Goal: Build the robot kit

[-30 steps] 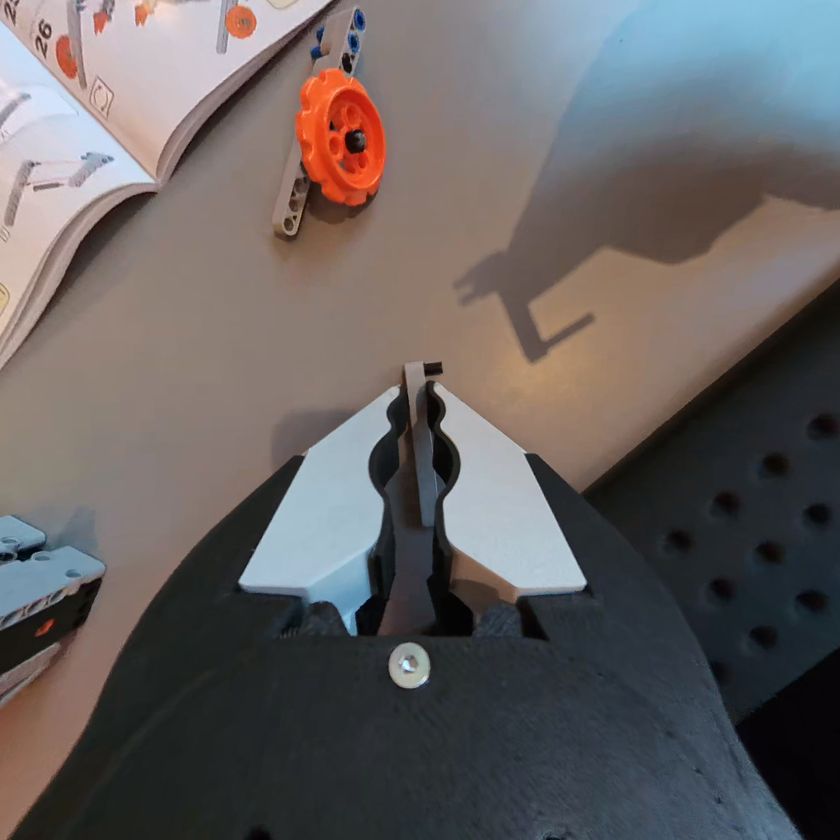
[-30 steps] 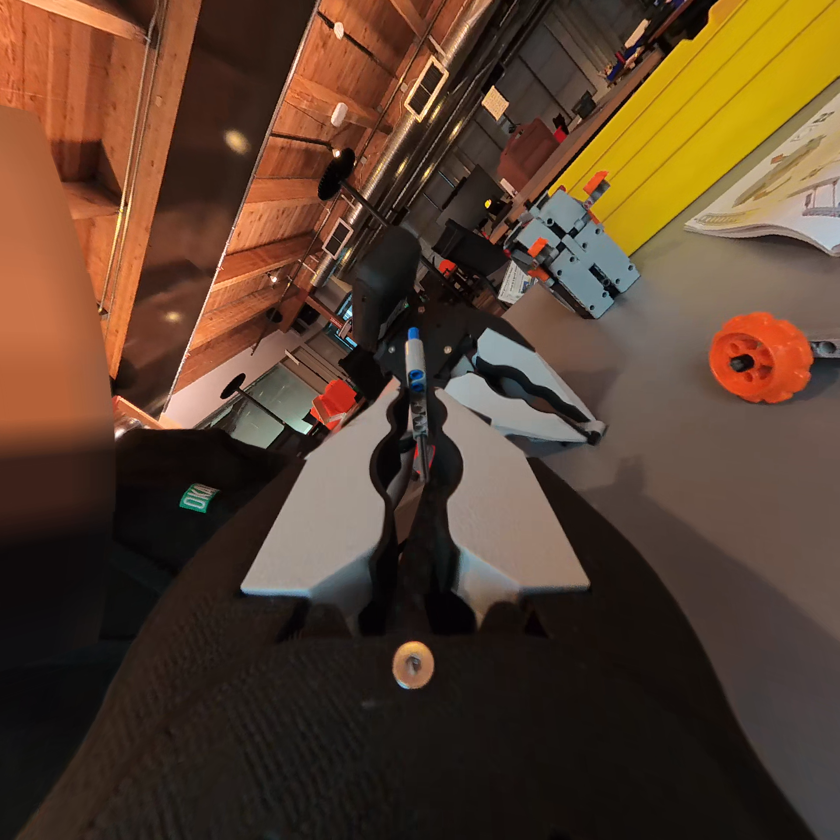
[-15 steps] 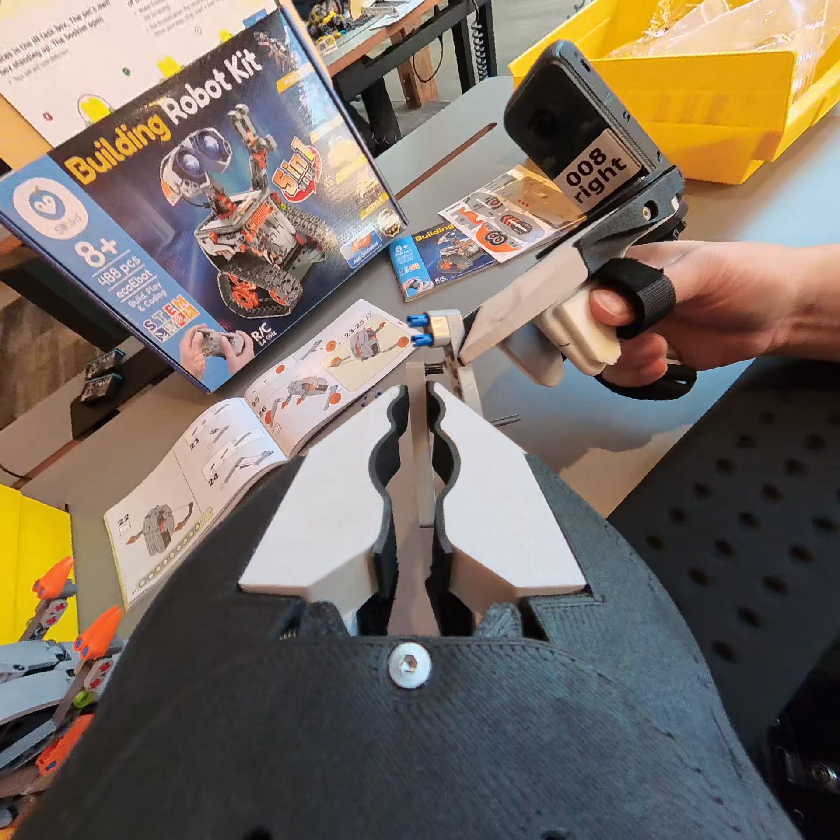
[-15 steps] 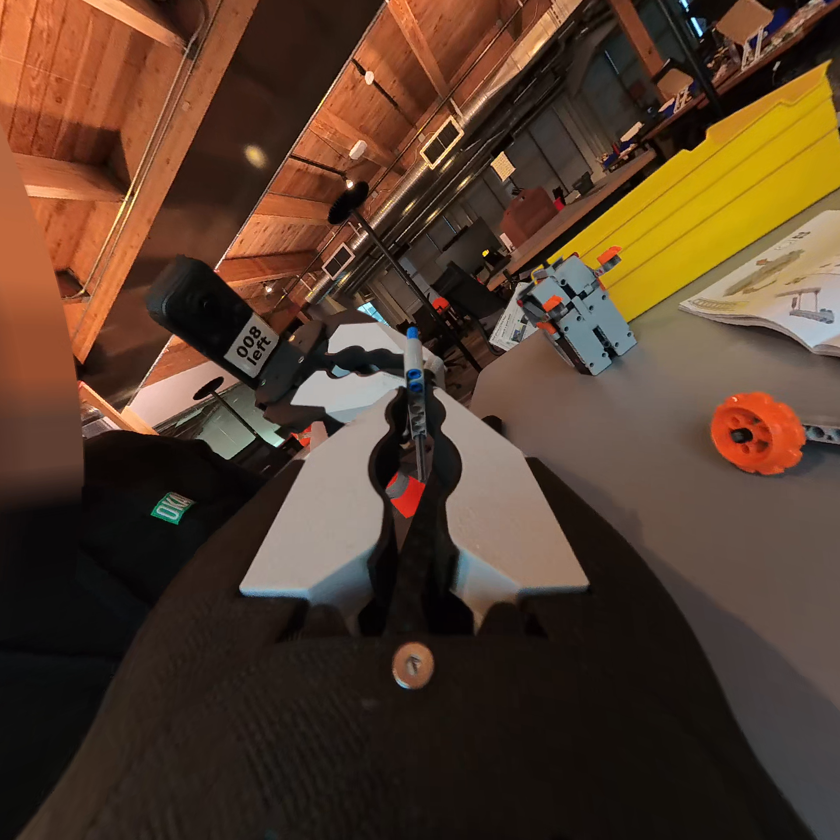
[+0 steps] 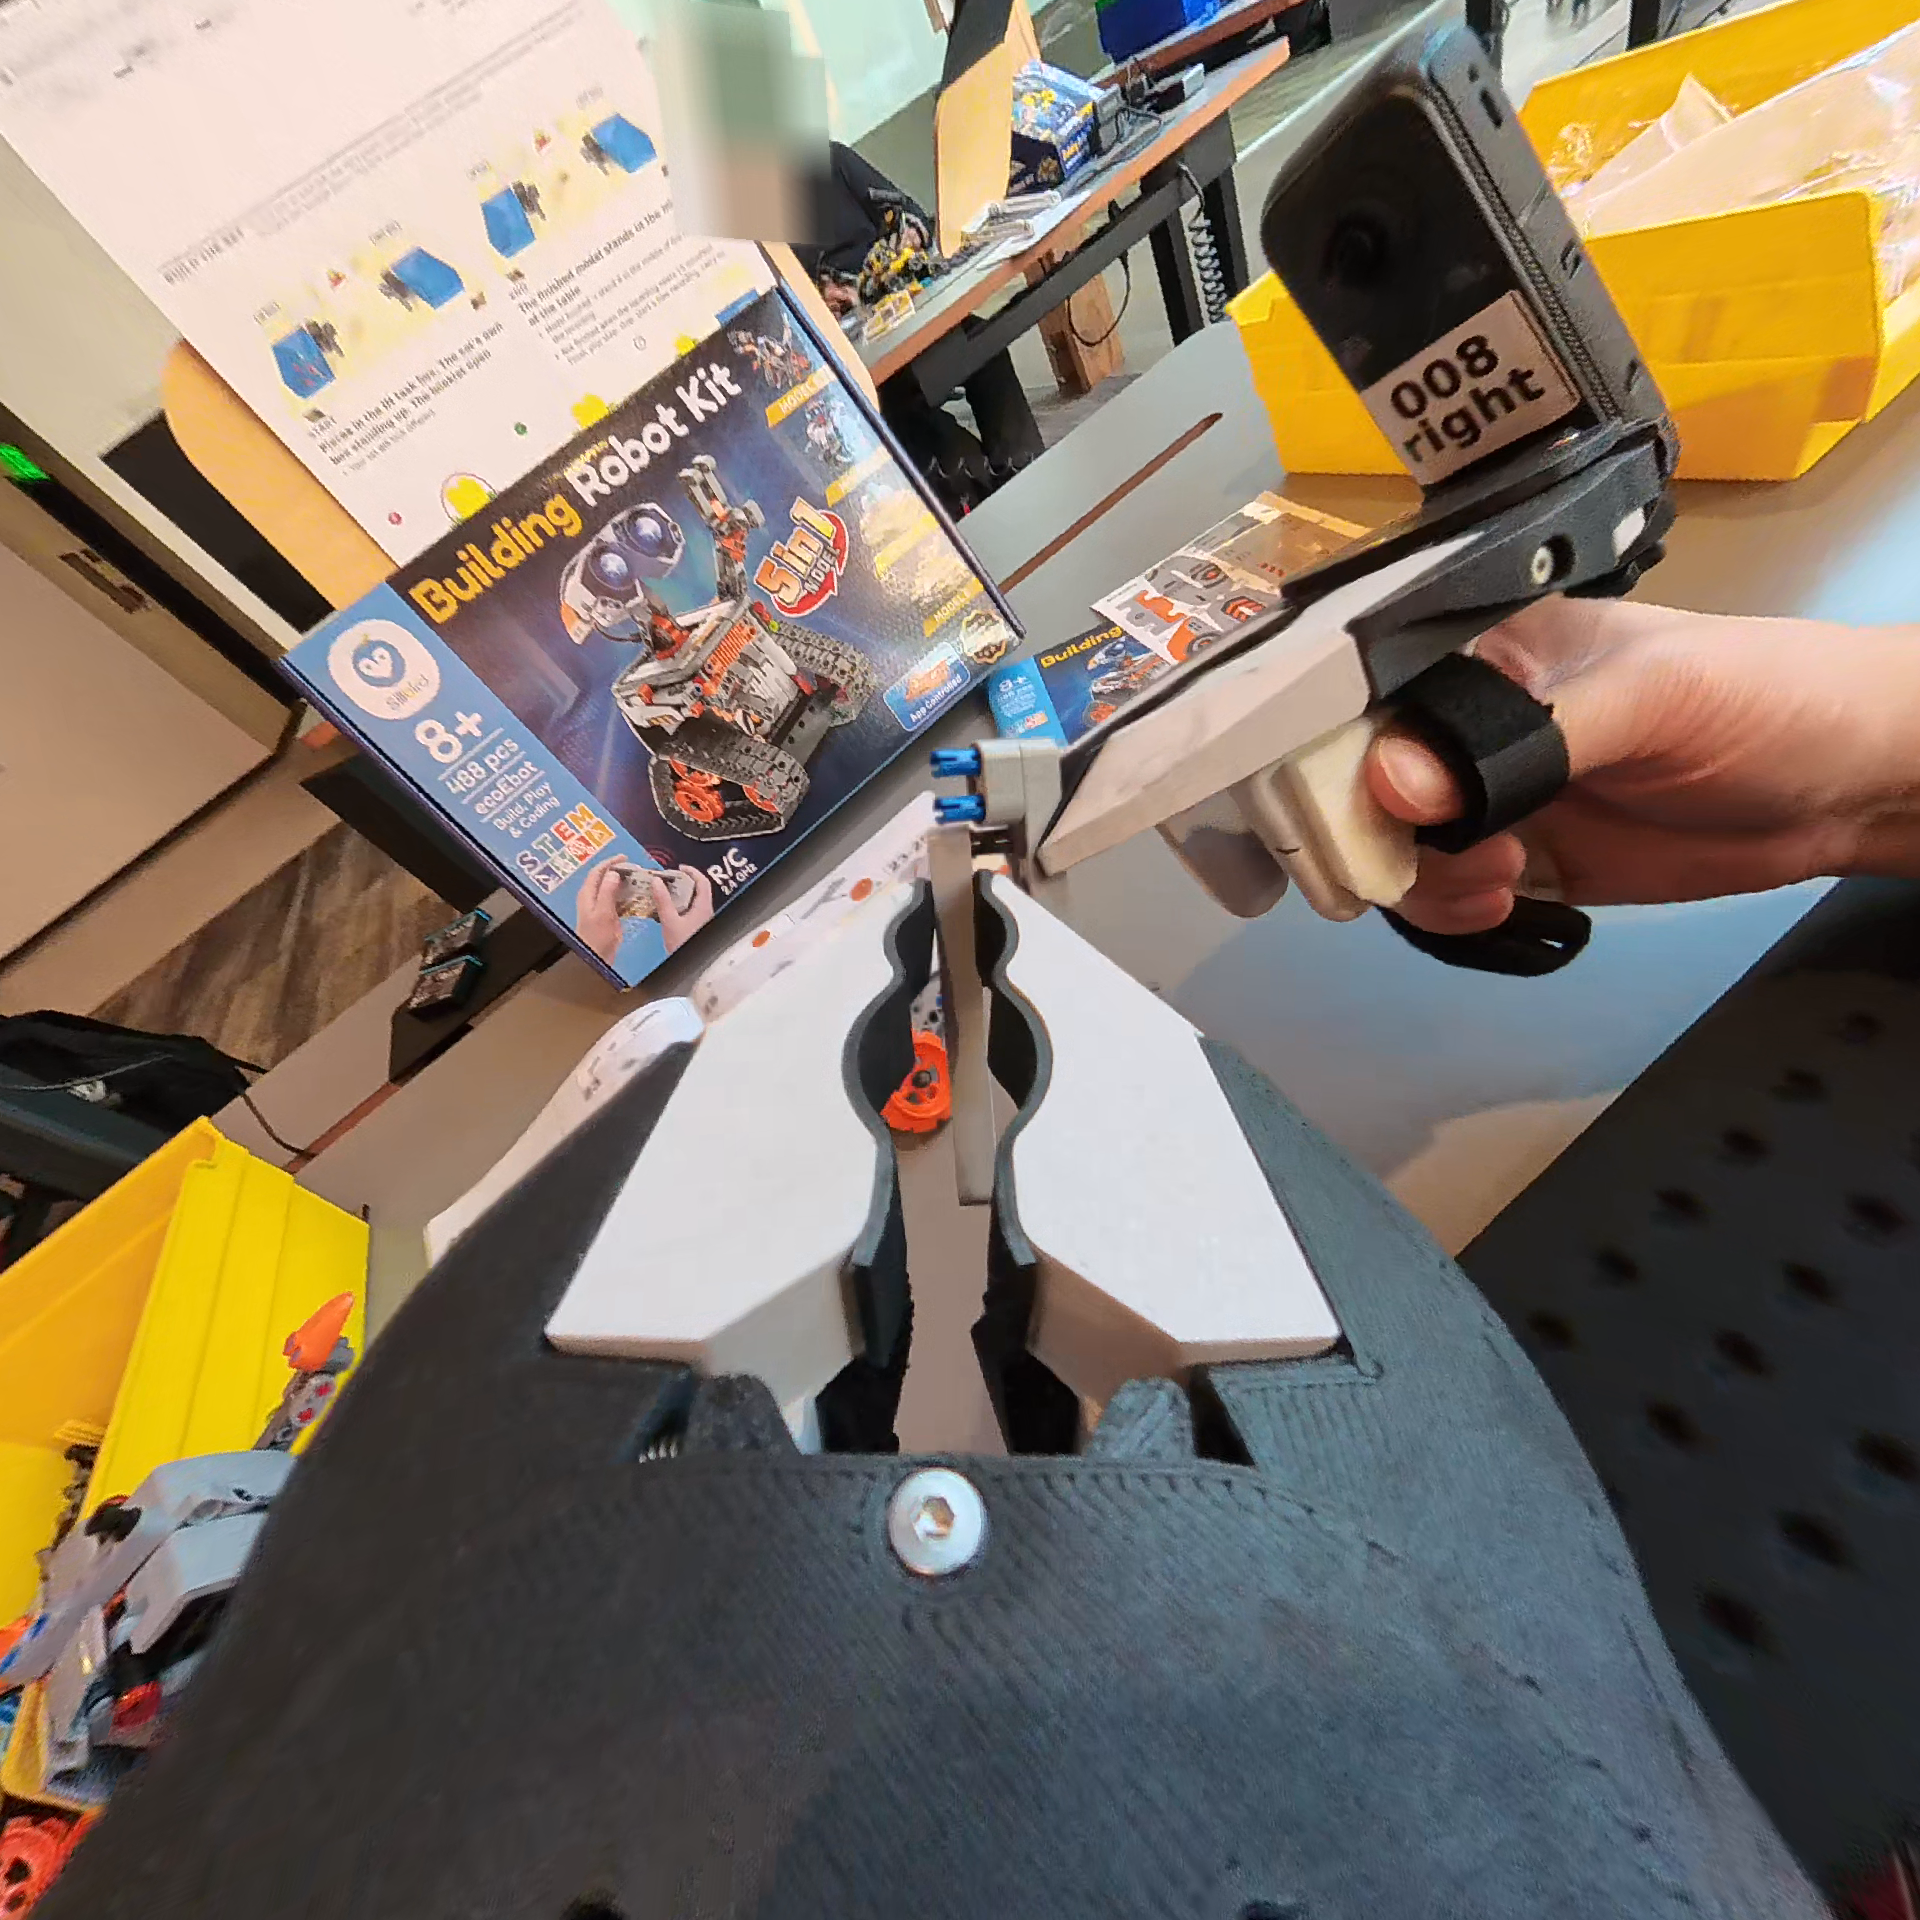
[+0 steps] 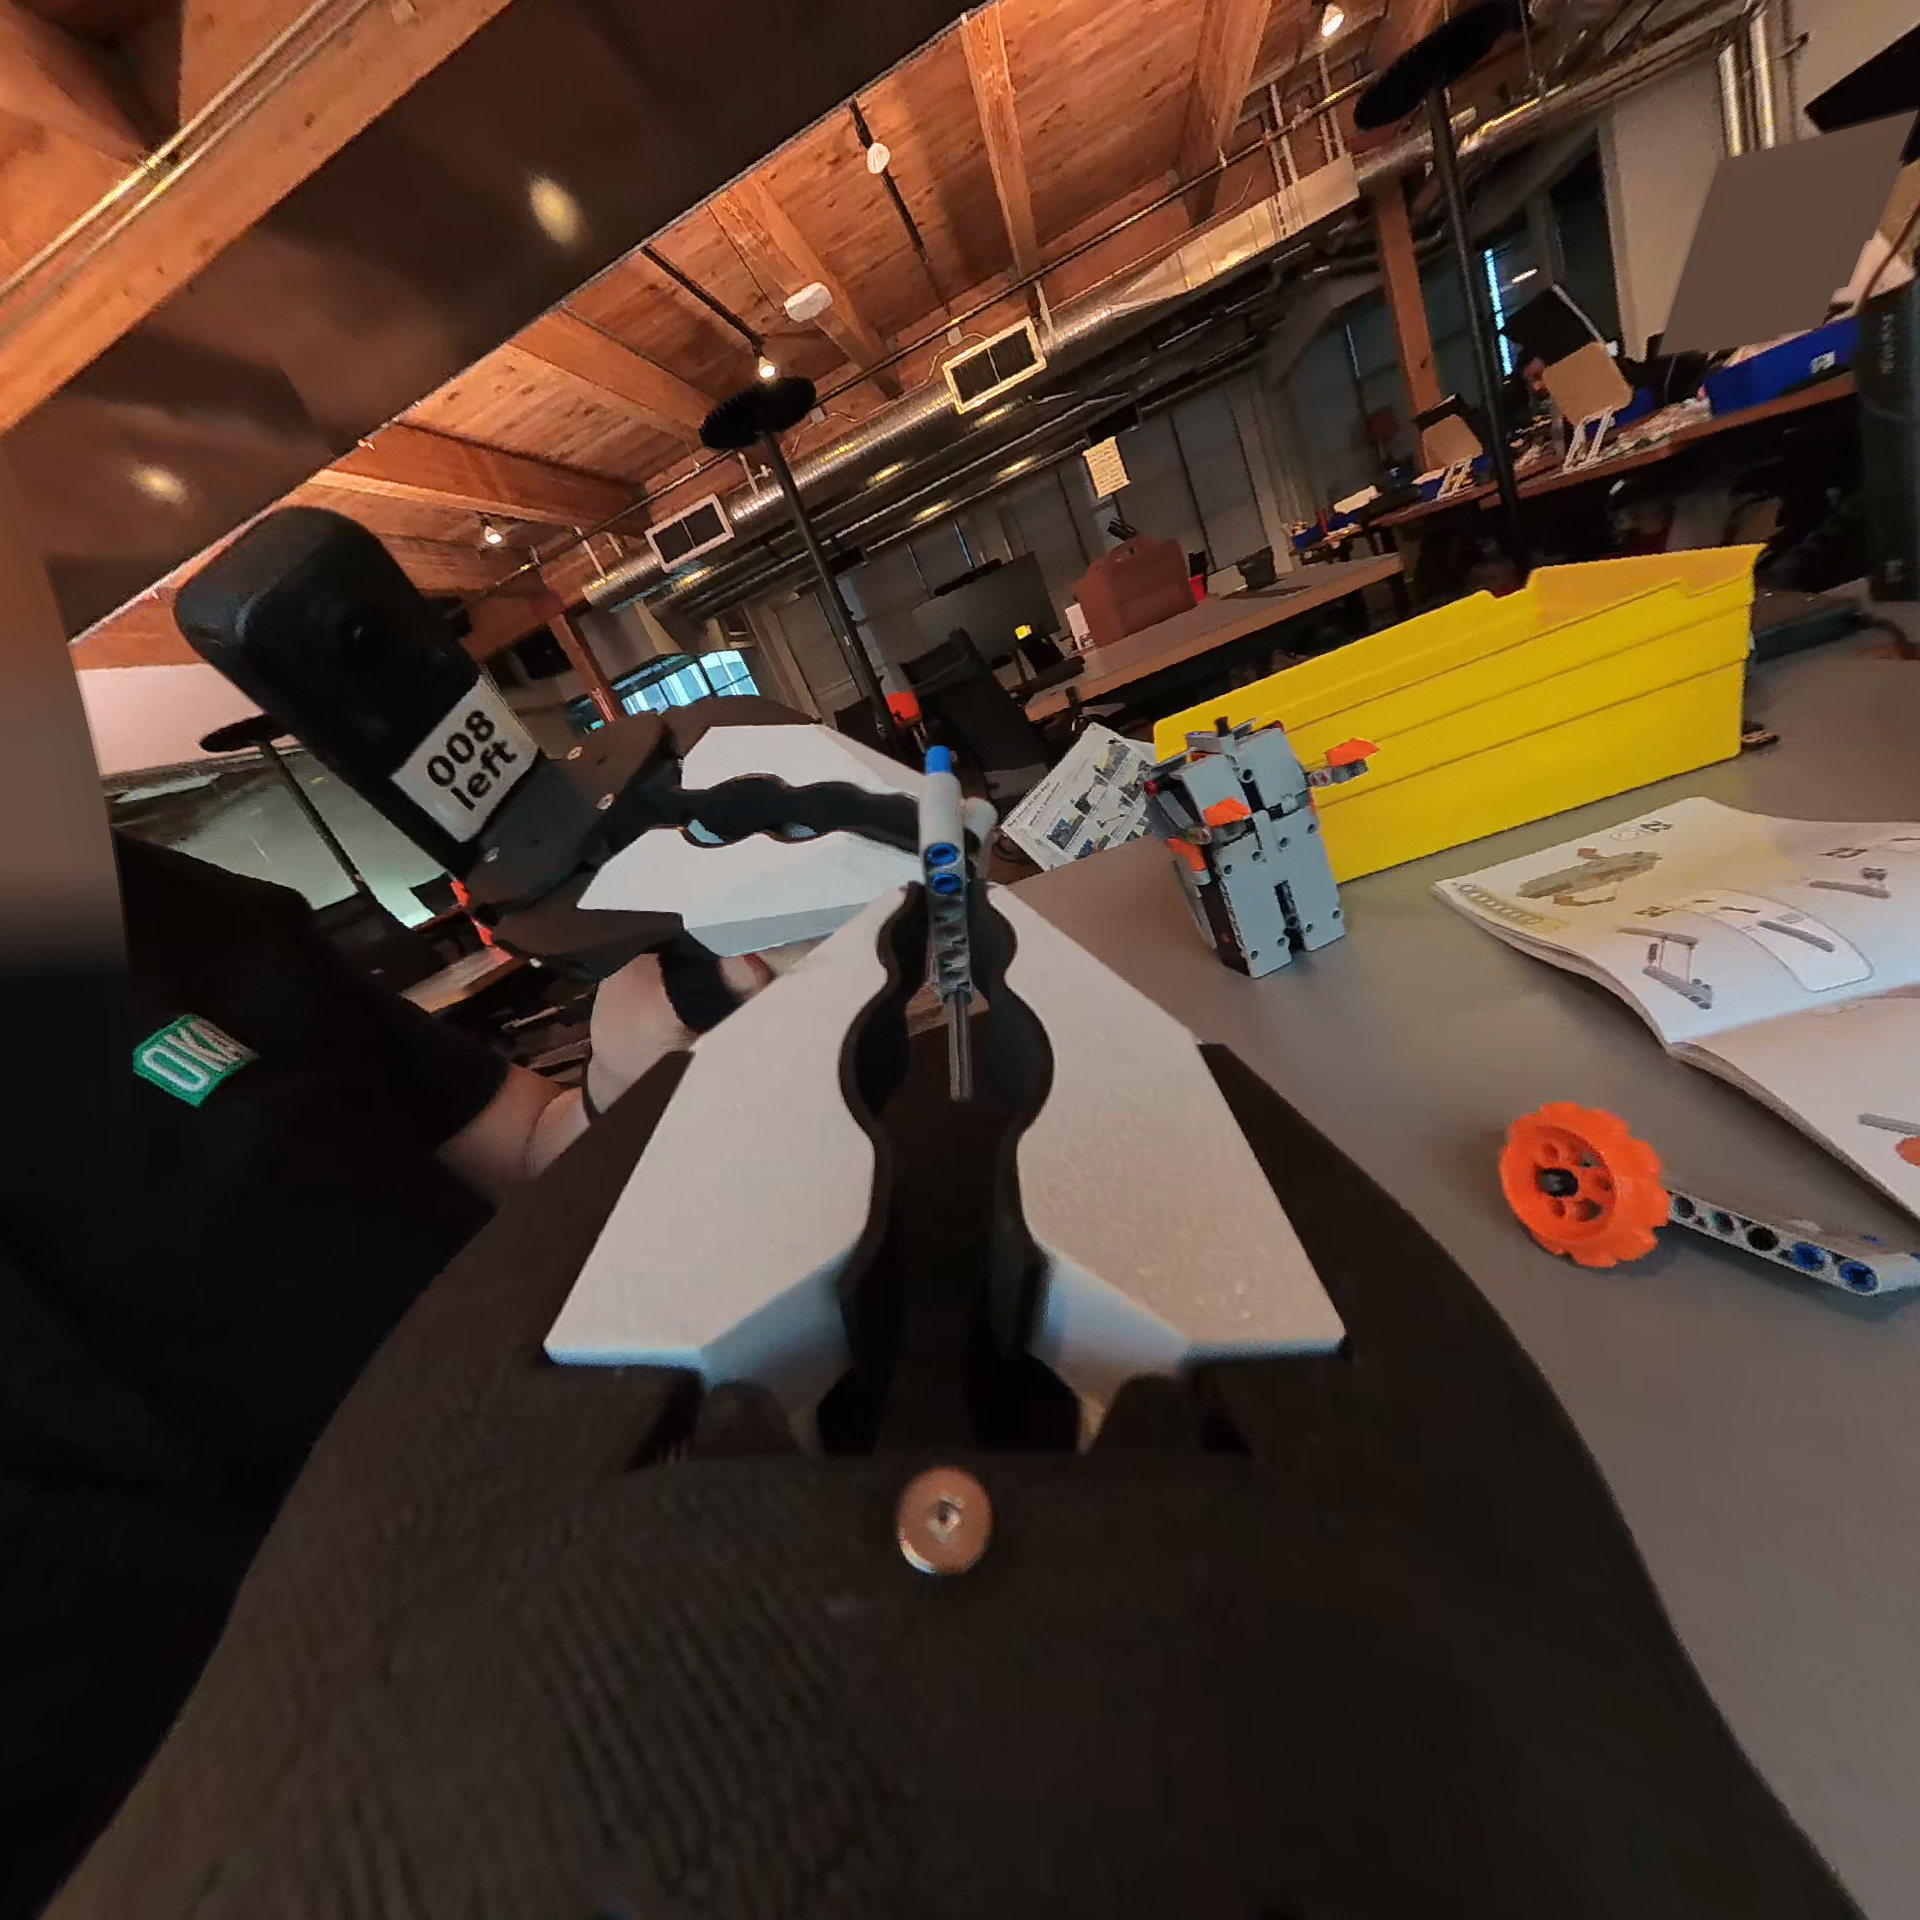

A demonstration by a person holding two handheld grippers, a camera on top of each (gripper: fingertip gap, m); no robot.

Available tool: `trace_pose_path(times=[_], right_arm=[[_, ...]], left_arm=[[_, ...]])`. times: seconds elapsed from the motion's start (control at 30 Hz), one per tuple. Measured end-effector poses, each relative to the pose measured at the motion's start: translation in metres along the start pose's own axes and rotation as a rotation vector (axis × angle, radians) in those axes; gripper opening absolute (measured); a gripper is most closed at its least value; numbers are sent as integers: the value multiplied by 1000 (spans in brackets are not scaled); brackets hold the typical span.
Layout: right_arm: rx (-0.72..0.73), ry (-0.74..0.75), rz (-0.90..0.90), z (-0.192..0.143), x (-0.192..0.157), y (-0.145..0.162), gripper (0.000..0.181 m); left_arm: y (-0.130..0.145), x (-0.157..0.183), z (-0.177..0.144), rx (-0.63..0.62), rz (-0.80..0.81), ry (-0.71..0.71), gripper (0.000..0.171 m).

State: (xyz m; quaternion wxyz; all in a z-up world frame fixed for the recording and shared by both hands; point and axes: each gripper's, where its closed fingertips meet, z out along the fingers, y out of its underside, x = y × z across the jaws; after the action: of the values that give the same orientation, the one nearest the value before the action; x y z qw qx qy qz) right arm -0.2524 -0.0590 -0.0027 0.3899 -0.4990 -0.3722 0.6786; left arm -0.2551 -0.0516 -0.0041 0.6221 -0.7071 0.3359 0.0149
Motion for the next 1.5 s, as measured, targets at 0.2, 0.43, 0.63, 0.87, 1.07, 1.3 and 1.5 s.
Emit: trace_pose_path(times=[0.2,0.43,0.63,0.87,1.07,1.3,1.5], right_arm=[[-1,26,5,0,4,1,6],[-11,82,43,-2,15,5,5],[-41,138,-10,-3,21,10,6],[-70,182,-53,-1,22,13,6],[-67,178,-17,-3,23,13,5],[-102,173,-21,-4,24,18,5],[-137,138,-51,-2,18,20,6]], left_arm=[[4,0,2,-28,102,-54,6],[11,0,7,-81,240,-136,7],[18,2,10,-122,144,-79,6],[24,4,12,-143,63,-42,7],[24,4,13,-130,165,-46,7],[28,7,13,-153,264,-47,7],[29,10,8,-152,283,11,7]])
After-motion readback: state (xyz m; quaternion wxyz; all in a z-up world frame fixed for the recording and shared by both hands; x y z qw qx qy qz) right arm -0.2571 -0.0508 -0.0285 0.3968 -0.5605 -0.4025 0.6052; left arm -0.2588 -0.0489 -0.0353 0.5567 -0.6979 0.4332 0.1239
